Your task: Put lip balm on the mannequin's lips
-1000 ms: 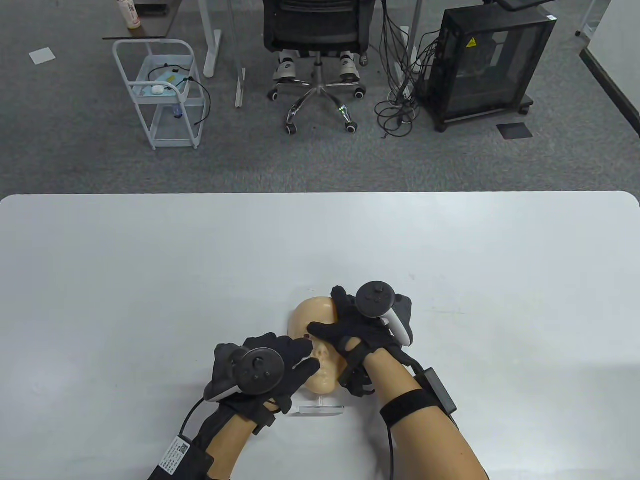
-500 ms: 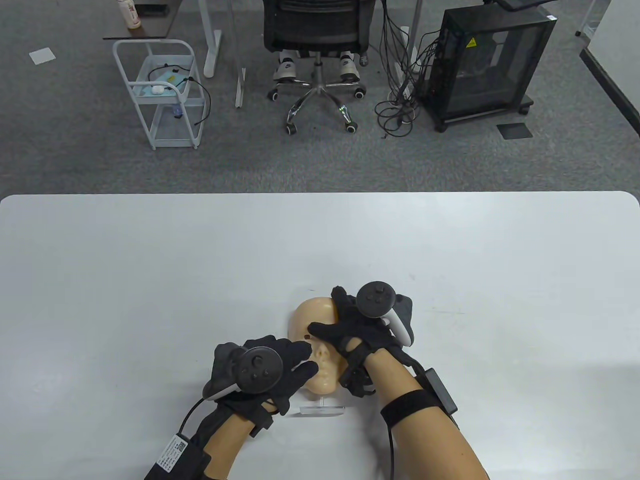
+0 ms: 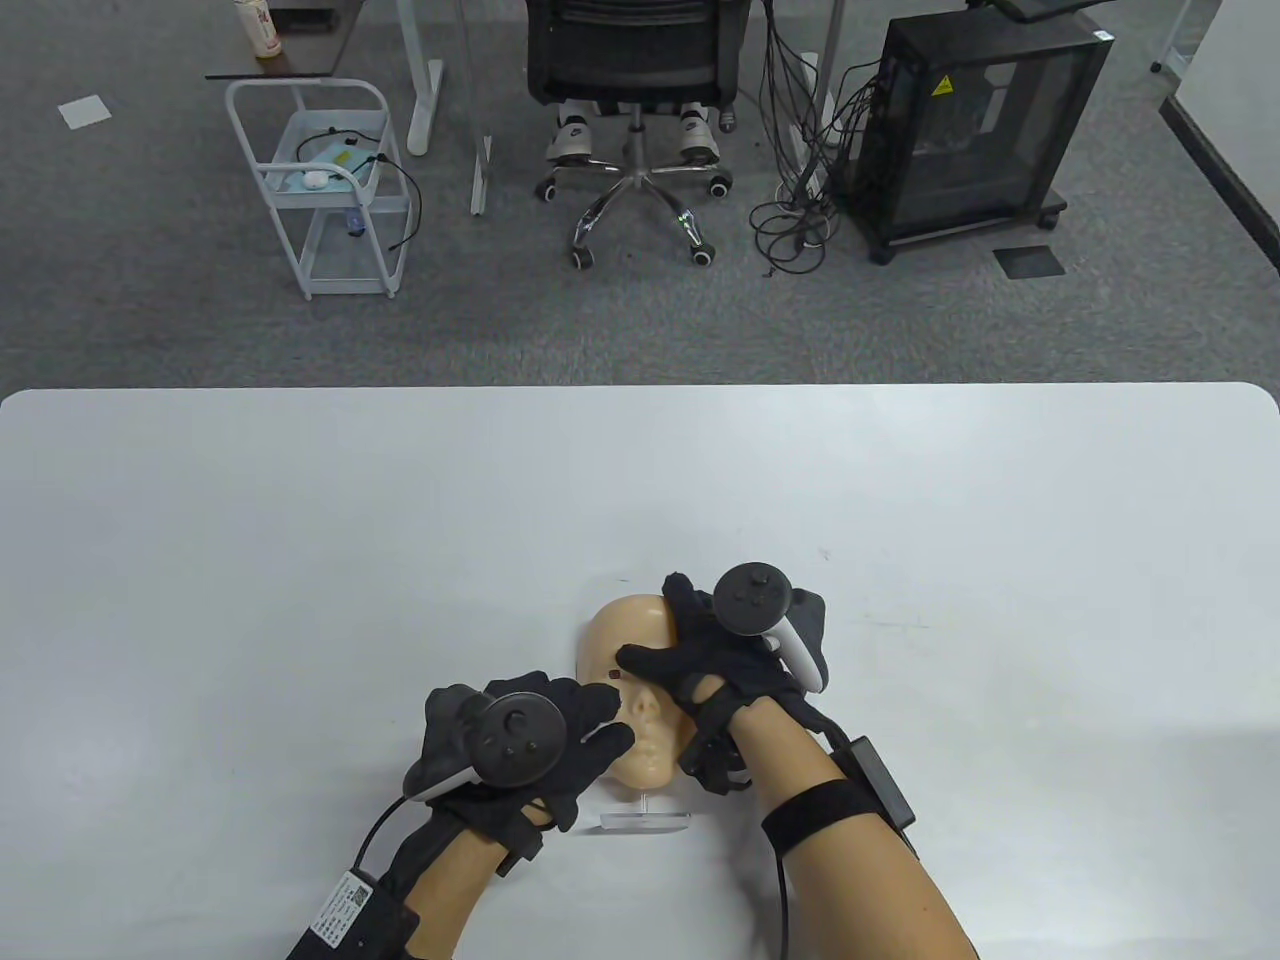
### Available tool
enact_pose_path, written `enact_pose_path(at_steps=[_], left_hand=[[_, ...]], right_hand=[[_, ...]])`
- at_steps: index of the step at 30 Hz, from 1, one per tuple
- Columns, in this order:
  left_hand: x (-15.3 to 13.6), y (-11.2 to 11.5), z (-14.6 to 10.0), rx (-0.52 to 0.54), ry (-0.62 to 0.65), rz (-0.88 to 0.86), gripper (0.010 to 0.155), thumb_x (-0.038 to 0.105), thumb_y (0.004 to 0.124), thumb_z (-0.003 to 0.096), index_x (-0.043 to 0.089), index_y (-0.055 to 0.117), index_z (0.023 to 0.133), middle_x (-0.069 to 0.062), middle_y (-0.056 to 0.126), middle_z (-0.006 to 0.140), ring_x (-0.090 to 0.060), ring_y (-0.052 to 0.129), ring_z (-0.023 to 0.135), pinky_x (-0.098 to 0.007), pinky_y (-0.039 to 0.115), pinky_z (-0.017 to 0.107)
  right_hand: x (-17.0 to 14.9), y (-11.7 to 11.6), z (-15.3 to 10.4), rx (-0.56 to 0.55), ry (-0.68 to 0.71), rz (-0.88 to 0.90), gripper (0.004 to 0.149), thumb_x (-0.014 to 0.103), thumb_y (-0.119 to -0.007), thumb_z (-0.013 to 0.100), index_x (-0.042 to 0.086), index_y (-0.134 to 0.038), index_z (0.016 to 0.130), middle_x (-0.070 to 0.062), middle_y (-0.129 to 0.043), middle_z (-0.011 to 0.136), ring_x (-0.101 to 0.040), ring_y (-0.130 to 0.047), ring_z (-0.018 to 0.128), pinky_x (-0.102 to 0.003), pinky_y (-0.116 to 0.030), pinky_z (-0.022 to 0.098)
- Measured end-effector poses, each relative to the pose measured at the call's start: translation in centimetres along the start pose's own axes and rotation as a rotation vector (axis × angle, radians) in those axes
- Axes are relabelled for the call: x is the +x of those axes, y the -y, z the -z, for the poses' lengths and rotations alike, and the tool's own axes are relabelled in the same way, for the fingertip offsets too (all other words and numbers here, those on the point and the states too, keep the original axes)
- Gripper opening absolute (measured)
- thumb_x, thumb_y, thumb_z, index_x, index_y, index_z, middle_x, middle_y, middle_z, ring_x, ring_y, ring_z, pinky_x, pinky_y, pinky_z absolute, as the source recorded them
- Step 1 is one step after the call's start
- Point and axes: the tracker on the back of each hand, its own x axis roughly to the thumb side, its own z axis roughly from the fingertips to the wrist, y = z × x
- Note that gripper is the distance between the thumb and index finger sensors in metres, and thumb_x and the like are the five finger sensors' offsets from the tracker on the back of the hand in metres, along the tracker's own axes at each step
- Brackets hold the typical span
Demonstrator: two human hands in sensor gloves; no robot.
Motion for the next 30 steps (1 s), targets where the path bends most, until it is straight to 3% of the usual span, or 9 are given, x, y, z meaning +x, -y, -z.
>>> enact_pose_path(at_steps=[5, 17, 30], left_hand=[[0.7, 0.9, 1.1, 0.061, 0.006, -0.201, 0.048, 0.052, 0.095, 0.0537, 0.018, 0.086, 0.086, -0.011, 0.1, 0.063, -0.027, 0.098, 0.035, -0.054, 0.079, 0.044], [2.5, 2.4, 2.1, 0.02, -0.004, -0.081, 0.047, 0.053, 0.095, 0.0535, 0.02, 0.086, 0.085, -0.009, 0.099, 0.058, -0.024, 0.095, 0.032, -0.054, 0.079, 0.044], [1.6, 1.6, 1.7, 0.03, -0.027, -0.063, 0.047, 0.054, 0.094, 0.0545, 0.02, 0.085, 0.086, -0.009, 0.098, 0.059, -0.025, 0.095, 0.033, -0.054, 0.078, 0.044]], right_hand=[[0.0, 0.0, 0.0, -0.001, -0.001, -0.001, 0.102, 0.066, -0.092, 0.044, 0.019, -0.031, 0.112, -0.022, -0.04, 0.117, -0.05, -0.05, 0.102, -0.065, -0.042, 0.07], [0.1, 0.0, 0.0, 0.003, 0.0, -0.005, 0.102, 0.066, -0.092, 0.044, 0.019, -0.031, 0.112, -0.022, -0.039, 0.117, -0.05, -0.05, 0.102, -0.066, -0.042, 0.07], [0.1, 0.0, 0.0, 0.006, 0.0, -0.006, 0.102, 0.066, -0.091, 0.044, 0.019, -0.031, 0.112, -0.022, -0.04, 0.117, -0.05, -0.05, 0.102, -0.066, -0.042, 0.07]])
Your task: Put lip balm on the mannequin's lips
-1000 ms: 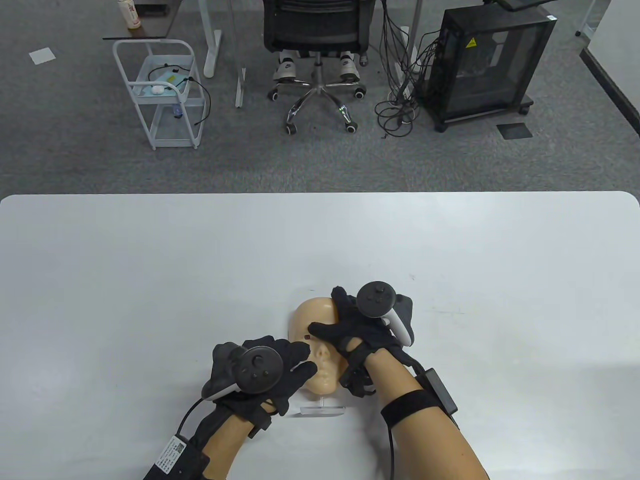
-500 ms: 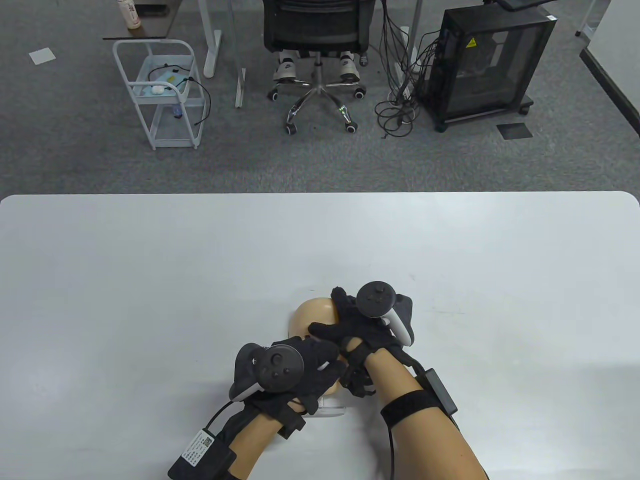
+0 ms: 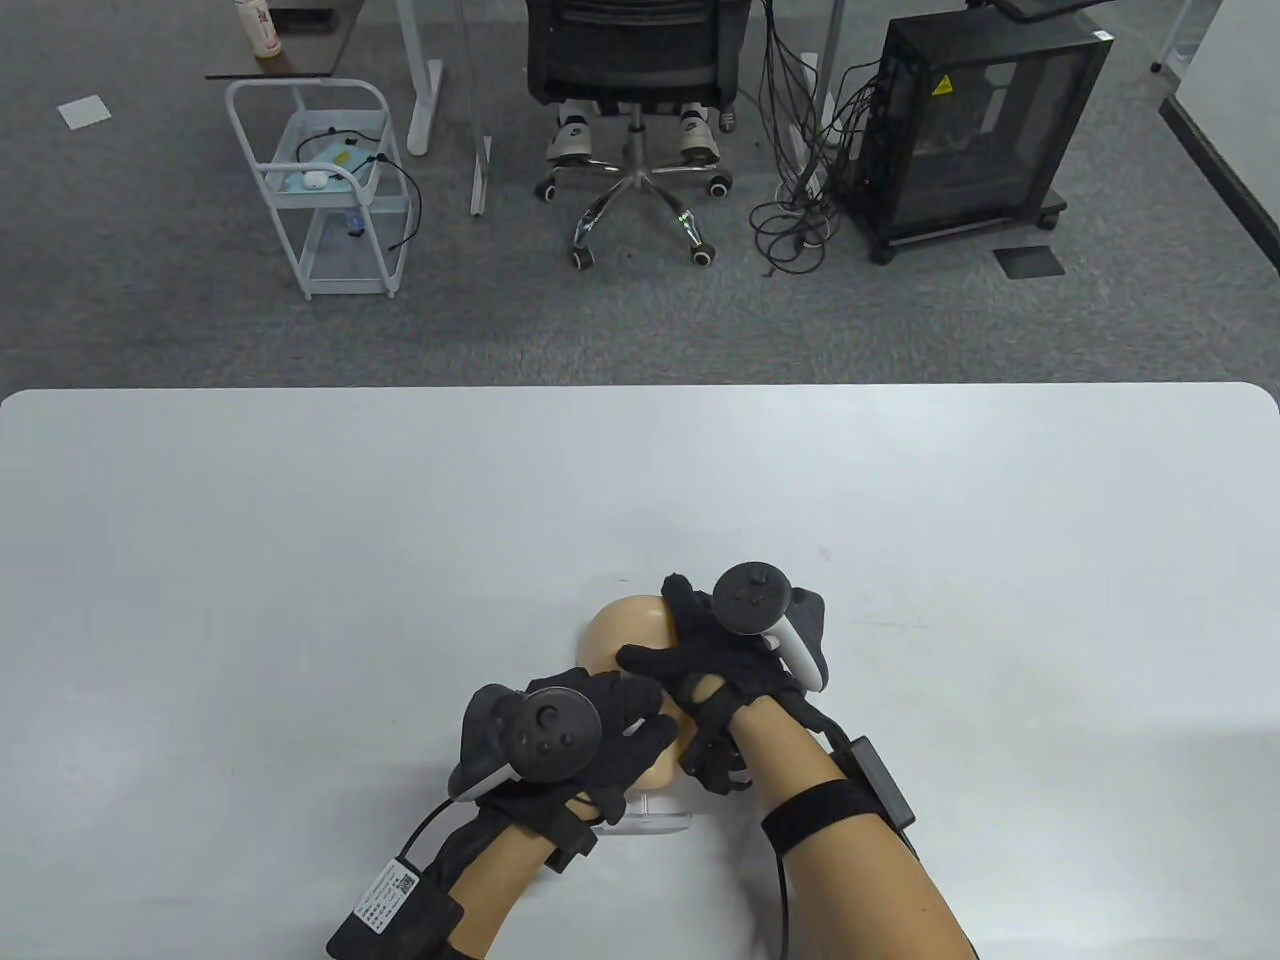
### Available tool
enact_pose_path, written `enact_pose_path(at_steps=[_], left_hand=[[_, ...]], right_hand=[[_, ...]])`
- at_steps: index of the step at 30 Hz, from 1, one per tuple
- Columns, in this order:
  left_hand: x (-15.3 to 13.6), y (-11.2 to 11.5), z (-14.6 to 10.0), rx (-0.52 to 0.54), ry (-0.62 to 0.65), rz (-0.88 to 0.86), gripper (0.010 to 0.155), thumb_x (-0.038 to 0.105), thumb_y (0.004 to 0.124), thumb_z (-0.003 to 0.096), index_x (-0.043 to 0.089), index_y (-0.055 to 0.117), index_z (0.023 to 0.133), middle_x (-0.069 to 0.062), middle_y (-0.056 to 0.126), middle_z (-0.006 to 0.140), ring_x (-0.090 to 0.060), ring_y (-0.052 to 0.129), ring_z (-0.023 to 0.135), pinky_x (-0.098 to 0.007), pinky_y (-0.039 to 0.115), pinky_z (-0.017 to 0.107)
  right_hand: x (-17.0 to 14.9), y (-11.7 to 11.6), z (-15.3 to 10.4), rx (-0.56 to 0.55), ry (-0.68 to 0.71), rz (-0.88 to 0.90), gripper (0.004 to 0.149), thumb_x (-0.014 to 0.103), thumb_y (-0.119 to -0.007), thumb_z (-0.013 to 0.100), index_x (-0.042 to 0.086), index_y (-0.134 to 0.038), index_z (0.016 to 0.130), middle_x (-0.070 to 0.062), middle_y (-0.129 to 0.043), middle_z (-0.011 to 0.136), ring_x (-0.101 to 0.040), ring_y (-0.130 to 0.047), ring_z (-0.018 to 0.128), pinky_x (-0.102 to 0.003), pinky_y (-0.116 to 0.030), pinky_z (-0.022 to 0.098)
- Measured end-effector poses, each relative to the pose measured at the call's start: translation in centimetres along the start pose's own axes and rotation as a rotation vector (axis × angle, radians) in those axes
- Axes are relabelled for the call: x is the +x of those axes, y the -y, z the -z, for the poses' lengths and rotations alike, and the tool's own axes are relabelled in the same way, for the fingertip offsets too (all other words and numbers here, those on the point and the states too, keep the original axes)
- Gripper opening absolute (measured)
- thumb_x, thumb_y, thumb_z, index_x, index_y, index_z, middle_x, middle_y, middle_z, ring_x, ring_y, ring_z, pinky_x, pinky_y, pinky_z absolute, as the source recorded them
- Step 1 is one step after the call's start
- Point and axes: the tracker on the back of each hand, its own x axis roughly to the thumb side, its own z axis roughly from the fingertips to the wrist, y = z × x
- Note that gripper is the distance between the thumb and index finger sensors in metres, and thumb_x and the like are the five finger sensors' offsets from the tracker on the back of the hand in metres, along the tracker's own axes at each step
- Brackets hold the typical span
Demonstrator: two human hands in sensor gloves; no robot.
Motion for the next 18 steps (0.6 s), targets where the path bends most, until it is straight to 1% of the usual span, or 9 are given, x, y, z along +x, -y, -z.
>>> enact_pose_path(at_steps=[5, 10, 18], left_hand=[[0.0, 0.1, -0.5, 0.01, 0.003, -0.001, 0.047, 0.053, 0.093, 0.0545, 0.019, 0.085, 0.086, -0.009, 0.098, 0.059, -0.025, 0.095, 0.033, -0.054, 0.078, 0.044], [-0.2, -0.5, -0.8, 0.018, -0.008, 0.026, 0.047, 0.053, 0.093, 0.0546, 0.019, 0.086, 0.086, -0.009, 0.099, 0.059, -0.025, 0.095, 0.033, -0.054, 0.078, 0.044], [-1.1, -0.6, -1.0, -0.022, -0.041, -0.012, 0.047, 0.053, 0.093, 0.055, 0.019, 0.085, 0.086, -0.01, 0.098, 0.06, -0.026, 0.095, 0.034, -0.055, 0.077, 0.045]], right_hand=[[0.0, 0.0, 0.0, -0.001, 0.002, 0.0, 0.102, 0.066, -0.091, 0.044, 0.019, -0.031, 0.112, -0.022, -0.039, 0.117, -0.05, -0.05, 0.102, -0.066, -0.042, 0.07], [0.0, 0.0, 0.0, 0.0, 0.002, 0.0, 0.102, 0.066, -0.091, 0.044, 0.019, -0.031, 0.112, -0.022, -0.04, 0.117, -0.05, -0.05, 0.102, -0.066, -0.042, 0.07], [0.0, 0.1, 0.0, 0.002, 0.002, 0.0, 0.102, 0.066, -0.091, 0.044, 0.019, -0.032, 0.112, -0.022, -0.04, 0.117, -0.05, -0.05, 0.102, -0.066, -0.041, 0.07]])
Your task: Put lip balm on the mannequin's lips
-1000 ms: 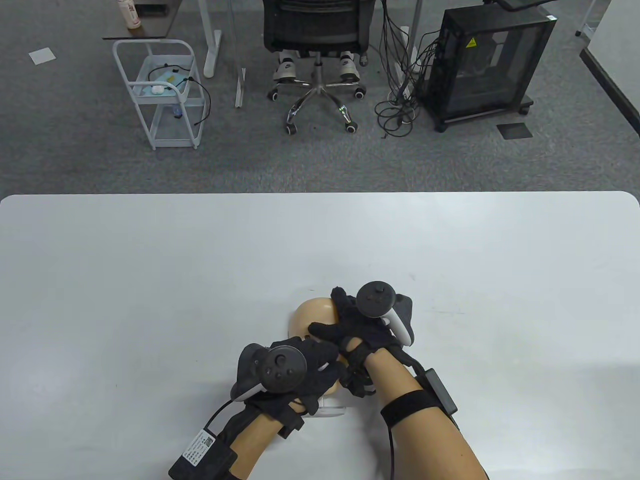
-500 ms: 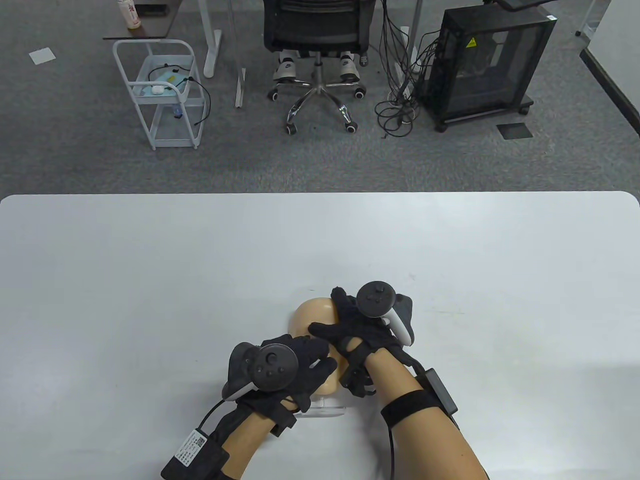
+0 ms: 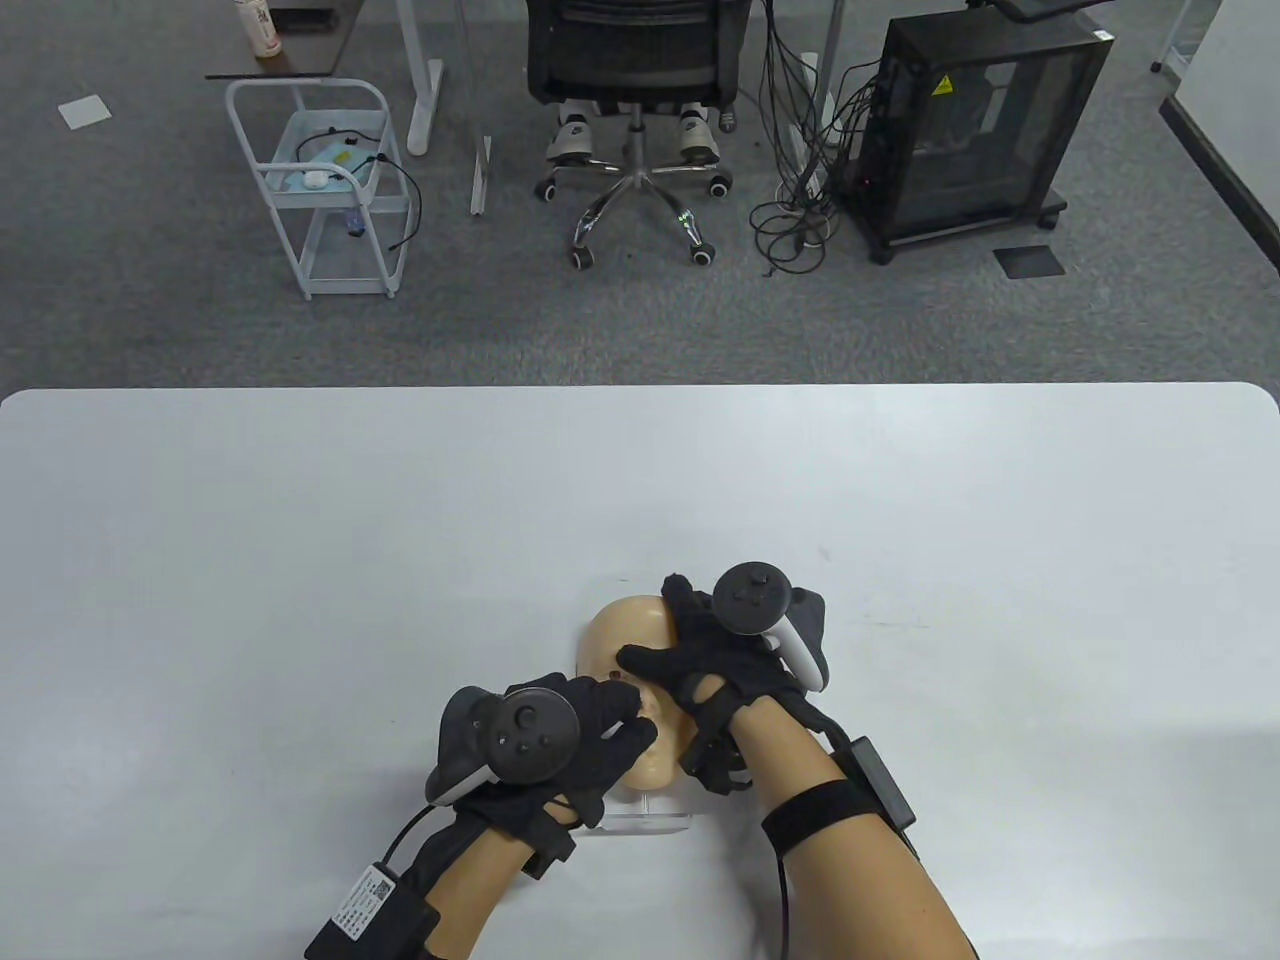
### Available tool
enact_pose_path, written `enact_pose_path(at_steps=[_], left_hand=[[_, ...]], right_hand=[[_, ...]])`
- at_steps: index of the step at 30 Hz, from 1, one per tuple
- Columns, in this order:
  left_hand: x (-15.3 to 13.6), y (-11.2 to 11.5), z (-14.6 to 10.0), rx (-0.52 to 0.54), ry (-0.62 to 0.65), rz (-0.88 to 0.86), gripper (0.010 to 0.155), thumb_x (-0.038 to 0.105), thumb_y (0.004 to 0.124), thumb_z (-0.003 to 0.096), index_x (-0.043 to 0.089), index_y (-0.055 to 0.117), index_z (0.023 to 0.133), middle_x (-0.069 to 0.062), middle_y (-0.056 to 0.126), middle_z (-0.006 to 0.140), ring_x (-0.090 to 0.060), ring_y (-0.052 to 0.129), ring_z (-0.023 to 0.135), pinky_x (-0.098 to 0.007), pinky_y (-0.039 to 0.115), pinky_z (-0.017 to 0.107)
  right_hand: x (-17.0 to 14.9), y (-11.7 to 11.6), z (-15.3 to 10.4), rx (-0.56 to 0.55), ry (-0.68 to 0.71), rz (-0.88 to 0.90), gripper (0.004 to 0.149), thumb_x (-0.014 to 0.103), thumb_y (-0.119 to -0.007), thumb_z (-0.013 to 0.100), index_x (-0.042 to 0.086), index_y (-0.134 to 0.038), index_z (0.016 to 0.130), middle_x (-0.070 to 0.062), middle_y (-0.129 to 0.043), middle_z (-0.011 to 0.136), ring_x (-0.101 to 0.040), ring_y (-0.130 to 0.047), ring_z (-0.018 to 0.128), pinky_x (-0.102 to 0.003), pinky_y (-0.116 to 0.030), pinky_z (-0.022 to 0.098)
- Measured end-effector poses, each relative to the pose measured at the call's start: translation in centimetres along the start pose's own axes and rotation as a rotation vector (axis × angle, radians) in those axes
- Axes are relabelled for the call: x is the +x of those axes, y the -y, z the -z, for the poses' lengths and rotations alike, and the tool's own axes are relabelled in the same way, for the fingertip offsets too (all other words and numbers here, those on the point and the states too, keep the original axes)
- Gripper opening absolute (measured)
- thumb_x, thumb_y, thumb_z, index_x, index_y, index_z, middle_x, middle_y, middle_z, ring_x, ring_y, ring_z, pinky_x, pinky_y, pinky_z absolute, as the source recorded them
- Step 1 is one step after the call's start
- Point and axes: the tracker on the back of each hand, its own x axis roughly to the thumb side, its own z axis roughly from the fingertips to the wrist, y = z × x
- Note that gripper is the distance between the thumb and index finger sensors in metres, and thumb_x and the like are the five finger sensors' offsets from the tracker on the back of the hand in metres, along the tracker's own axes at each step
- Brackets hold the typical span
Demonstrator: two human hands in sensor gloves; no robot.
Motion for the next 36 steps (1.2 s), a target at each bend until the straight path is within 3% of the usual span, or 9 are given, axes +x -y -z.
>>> enact_pose_path(at_steps=[4, 23, 27, 31, 33, 36], left_hand=[[0.0, -0.3, 0.0, 0.006, -0.002, 0.061, 0.047, 0.053, 0.093, 0.0549, 0.019, 0.085, 0.087, -0.01, 0.099, 0.061, -0.026, 0.096, 0.035, -0.055, 0.078, 0.045], [-1.7, -0.6, -0.2, -0.036, -0.045, -0.058, 0.049, 0.054, 0.092, 0.0552, 0.018, 0.085, 0.088, -0.01, 0.1, 0.065, -0.027, 0.099, 0.038, -0.055, 0.079, 0.045], [-3.0, -1.6, -0.6, 0.003, -0.085, -0.266, 0.049, 0.053, 0.091, 0.0558, 0.016, 0.085, 0.088, -0.01, 0.102, 0.065, -0.026, 0.101, 0.036, -0.054, 0.081, 0.043], [-6.0, -1.1, -0.7, 0.03, -0.162, -0.612, 0.049, 0.053, 0.089, 0.0565, 0.015, 0.085, 0.087, -0.011, 0.103, 0.064, -0.026, 0.102, 0.034, -0.053, 0.083, 0.041], [-7.8, -0.5, -0.8, 0.031, -0.214, -0.784, 0.048, 0.052, 0.088, 0.0576, 0.015, 0.084, 0.088, -0.011, 0.103, 0.065, -0.026, 0.102, 0.035, -0.053, 0.083, 0.041], [-8.5, 0.1, -1.0, 0.058, -0.228, -1.047, 0.048, 0.05, 0.087, 0.0588, 0.013, 0.083, 0.089, -0.013, 0.102, 0.068, -0.028, 0.102, 0.038, -0.054, 0.081, 0.043]], right_hand=[[0.0, 0.0, 0.0, 0.0, 0.0, 0.0, 0.102, 0.066, -0.091, 0.044, 0.019, -0.031, 0.112, -0.022, -0.039, 0.117, -0.05, -0.05, 0.102, -0.066, -0.041, 0.07], [0.0, -0.1, -0.1, -0.001, 0.003, -0.003, 0.102, 0.067, -0.09, 0.045, 0.02, -0.029, 0.112, -0.021, -0.037, 0.117, -0.05, -0.049, 0.102, -0.066, -0.041, 0.07], [-0.1, -0.1, -0.1, -0.007, 0.009, -0.004, 0.102, 0.067, -0.09, 0.045, 0.021, -0.027, 0.112, -0.021, -0.034, 0.118, -0.051, -0.049, 0.102, -0.067, -0.04, 0.069], [0.0, 0.5, -0.5, -0.008, 0.017, 0.033, 0.099, 0.067, -0.087, 0.047, 0.019, -0.029, 0.112, -0.022, -0.03, 0.118, -0.052, -0.041, 0.104, -0.069, -0.04, 0.069], [0.2, 1.3, -1.0, -0.053, 0.019, 0.083, 0.095, 0.067, -0.084, 0.049, 0.018, -0.034, 0.112, -0.022, -0.028, 0.117, -0.053, -0.033, 0.104, -0.068, -0.039, 0.069], [1.0, 3.3, -2.8, -0.137, 0.065, 0.172, 0.09, 0.065, -0.082, 0.05, 0.016, -0.039, 0.111, -0.022, -0.032, 0.117, -0.052, -0.037, 0.104, -0.067, -0.042, 0.069]])
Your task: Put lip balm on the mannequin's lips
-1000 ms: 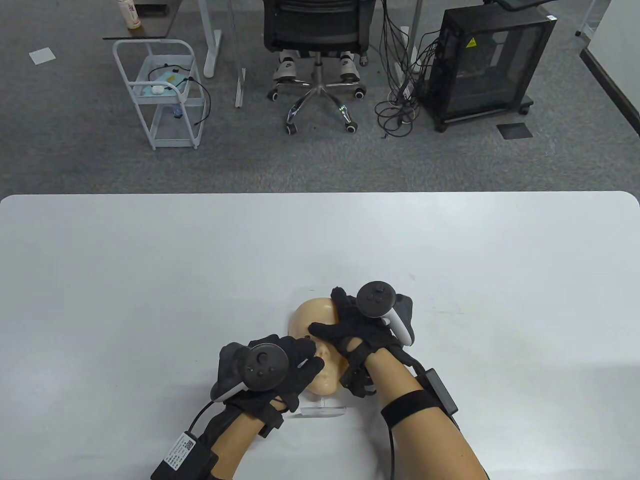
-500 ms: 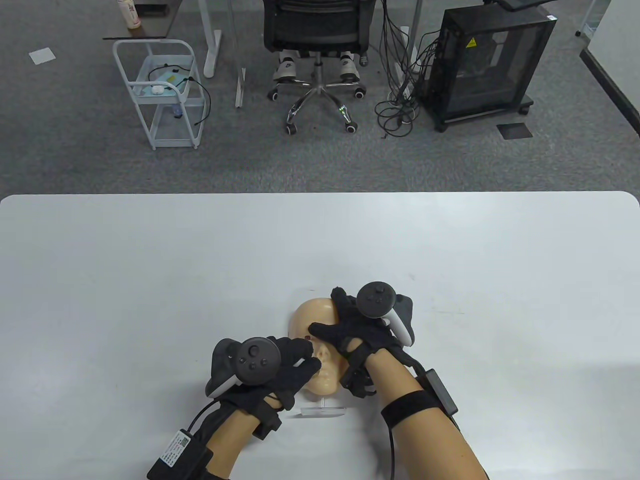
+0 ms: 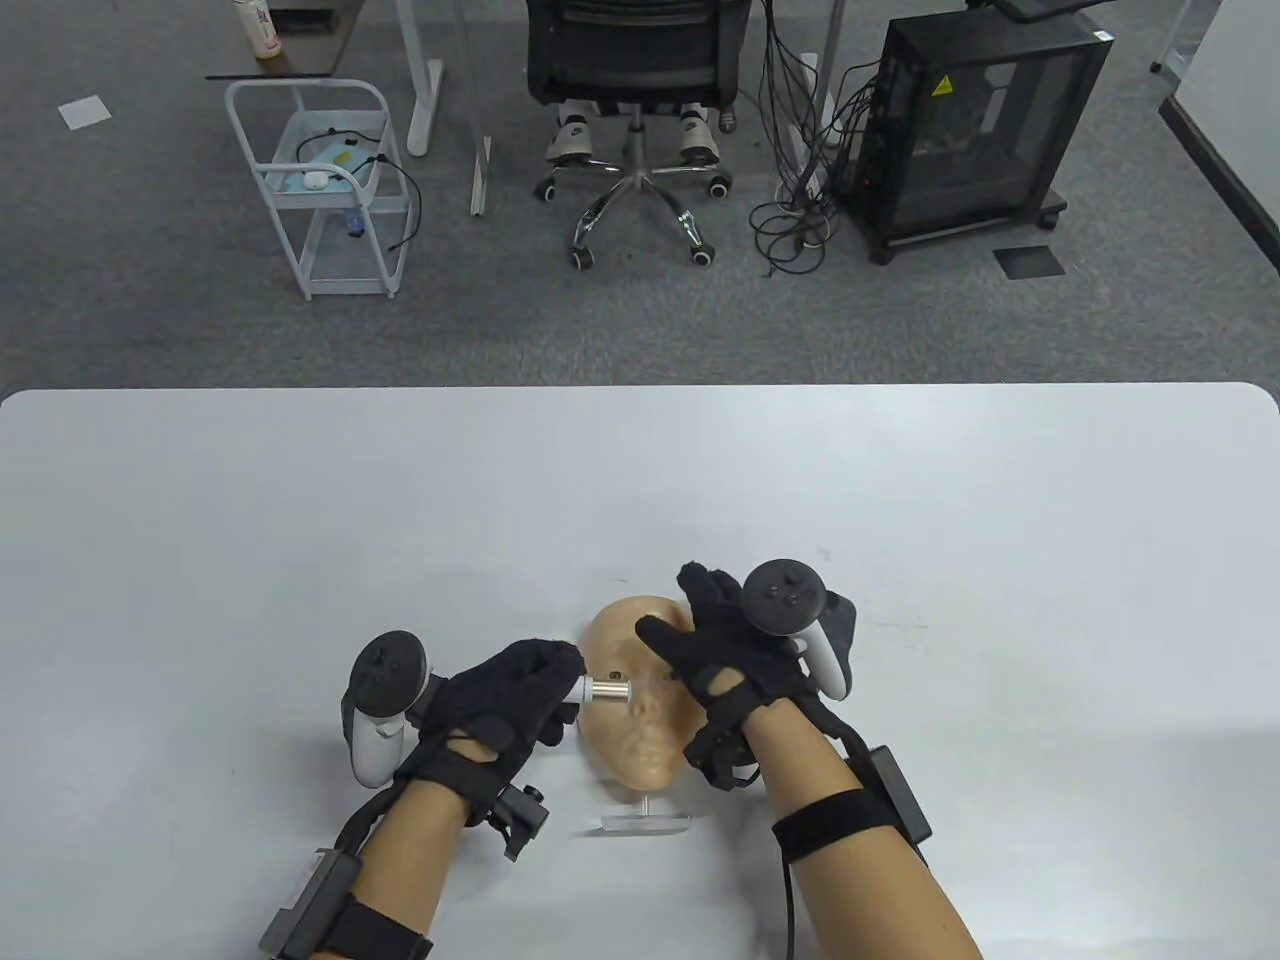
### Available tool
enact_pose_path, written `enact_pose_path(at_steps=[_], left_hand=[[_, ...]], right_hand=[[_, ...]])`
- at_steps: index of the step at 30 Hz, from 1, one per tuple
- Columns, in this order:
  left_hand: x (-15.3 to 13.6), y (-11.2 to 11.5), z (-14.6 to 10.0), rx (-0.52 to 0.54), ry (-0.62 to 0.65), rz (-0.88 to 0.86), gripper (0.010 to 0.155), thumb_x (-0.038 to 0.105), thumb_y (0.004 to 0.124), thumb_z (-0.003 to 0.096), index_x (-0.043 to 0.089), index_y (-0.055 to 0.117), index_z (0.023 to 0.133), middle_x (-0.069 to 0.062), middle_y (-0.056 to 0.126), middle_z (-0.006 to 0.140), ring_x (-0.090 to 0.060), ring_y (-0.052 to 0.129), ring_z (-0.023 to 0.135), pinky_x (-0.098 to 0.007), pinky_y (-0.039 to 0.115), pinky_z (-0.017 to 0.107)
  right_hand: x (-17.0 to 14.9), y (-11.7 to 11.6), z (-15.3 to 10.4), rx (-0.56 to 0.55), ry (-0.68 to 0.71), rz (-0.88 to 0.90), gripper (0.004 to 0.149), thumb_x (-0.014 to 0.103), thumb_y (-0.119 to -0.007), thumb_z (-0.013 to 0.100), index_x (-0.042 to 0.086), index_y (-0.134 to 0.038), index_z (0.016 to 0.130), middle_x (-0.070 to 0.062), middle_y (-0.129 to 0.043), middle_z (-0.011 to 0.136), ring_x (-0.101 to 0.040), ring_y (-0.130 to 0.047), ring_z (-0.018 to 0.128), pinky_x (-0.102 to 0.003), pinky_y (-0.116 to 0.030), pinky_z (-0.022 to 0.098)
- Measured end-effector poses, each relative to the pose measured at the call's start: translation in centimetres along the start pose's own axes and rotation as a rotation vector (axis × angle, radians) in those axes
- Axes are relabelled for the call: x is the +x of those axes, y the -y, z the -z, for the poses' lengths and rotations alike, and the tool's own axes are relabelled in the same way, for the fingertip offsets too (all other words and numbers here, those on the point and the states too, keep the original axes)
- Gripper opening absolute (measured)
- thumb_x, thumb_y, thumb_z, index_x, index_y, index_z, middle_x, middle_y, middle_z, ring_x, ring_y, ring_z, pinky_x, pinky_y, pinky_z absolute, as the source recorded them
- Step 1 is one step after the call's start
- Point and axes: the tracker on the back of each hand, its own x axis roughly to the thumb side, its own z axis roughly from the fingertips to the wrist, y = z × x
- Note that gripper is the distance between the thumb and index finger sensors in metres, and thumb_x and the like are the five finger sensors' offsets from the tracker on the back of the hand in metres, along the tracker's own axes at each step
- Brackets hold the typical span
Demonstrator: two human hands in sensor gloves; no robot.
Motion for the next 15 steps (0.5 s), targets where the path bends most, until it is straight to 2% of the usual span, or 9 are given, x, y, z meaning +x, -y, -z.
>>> enact_pose_path(at_steps=[2, 4, 6, 8, 12, 15], left_hand=[[0.2, 0.2, 0.0, -0.002, 0.04, -0.036, 0.048, 0.05, 0.087, 0.0587, 0.014, 0.082, 0.09, -0.013, 0.101, 0.07, -0.029, 0.102, 0.04, -0.055, 0.081, 0.044], [0.5, 0.6, 0.0, -0.008, 0.081, 0.009, 0.047, 0.049, 0.087, 0.0586, 0.015, 0.081, 0.091, -0.012, 0.1, 0.073, -0.029, 0.102, 0.043, -0.055, 0.08, 0.046], [0.8, 1.0, 0.1, -0.01, 0.144, 0.069, 0.048, 0.05, 0.088, 0.0578, 0.016, 0.081, 0.09, -0.012, 0.1, 0.072, -0.029, 0.103, 0.042, -0.054, 0.081, 0.046], [1.0, 1.6, 0.2, -0.058, 0.171, 0.088, 0.048, 0.049, 0.088, 0.0576, 0.016, 0.081, 0.091, -0.012, 0.1, 0.074, -0.029, 0.102, 0.044, -0.054, 0.081, 0.047], [1.5, 2.8, 0.1, -0.114, 0.234, 0.138, 0.047, 0.048, 0.09, 0.0573, 0.017, 0.08, 0.092, -0.013, 0.098, 0.077, -0.031, 0.101, 0.048, -0.055, 0.079, 0.049], [1.8, 3.6, 0.0, -0.147, 0.27, 0.21, 0.048, 0.047, 0.091, 0.0569, 0.018, 0.079, 0.093, -0.013, 0.095, 0.08, -0.032, 0.099, 0.051, -0.057, 0.077, 0.051]], right_hand=[[1.0, 1.2, -1.3, -0.031, 0.035, 0.068, 0.085, 0.064, -0.082, 0.051, 0.015, -0.045, 0.11, -0.022, -0.038, 0.116, -0.052, -0.044, 0.103, -0.065, -0.047, 0.069], [1.8, 2.1, -2.8, -0.045, 0.058, 0.149, 0.081, 0.063, -0.082, 0.051, 0.013, -0.052, 0.108, -0.022, -0.053, 0.113, -0.051, -0.06, 0.098, -0.062, -0.058, 0.067], [1.9, 2.1, -4.4, 0.018, 0.07, 0.229, 0.077, 0.061, -0.081, 0.052, 0.013, -0.055, 0.106, -0.022, -0.063, 0.108, -0.048, -0.074, 0.091, -0.059, -0.067, 0.063], [1.0, 1.7, -5.7, 0.105, 0.033, 0.316, 0.072, 0.057, -0.079, 0.054, 0.012, -0.057, 0.105, -0.021, -0.071, 0.104, -0.046, -0.082, 0.085, -0.056, -0.073, 0.059], [-1.7, -0.2, -7.6, 0.306, -0.072, 0.655, 0.08, 0.064, -0.085, 0.051, 0.01, -0.057, 0.104, -0.02, -0.077, 0.098, -0.045, -0.09, 0.075, -0.054, -0.078, 0.053], [-2.2, -1.2, -7.9, 0.381, -0.122, 0.74, 0.082, 0.065, -0.088, 0.049, 0.011, -0.058, 0.102, -0.019, -0.08, 0.093, -0.041, -0.095, 0.068, -0.05, -0.084, 0.048]])
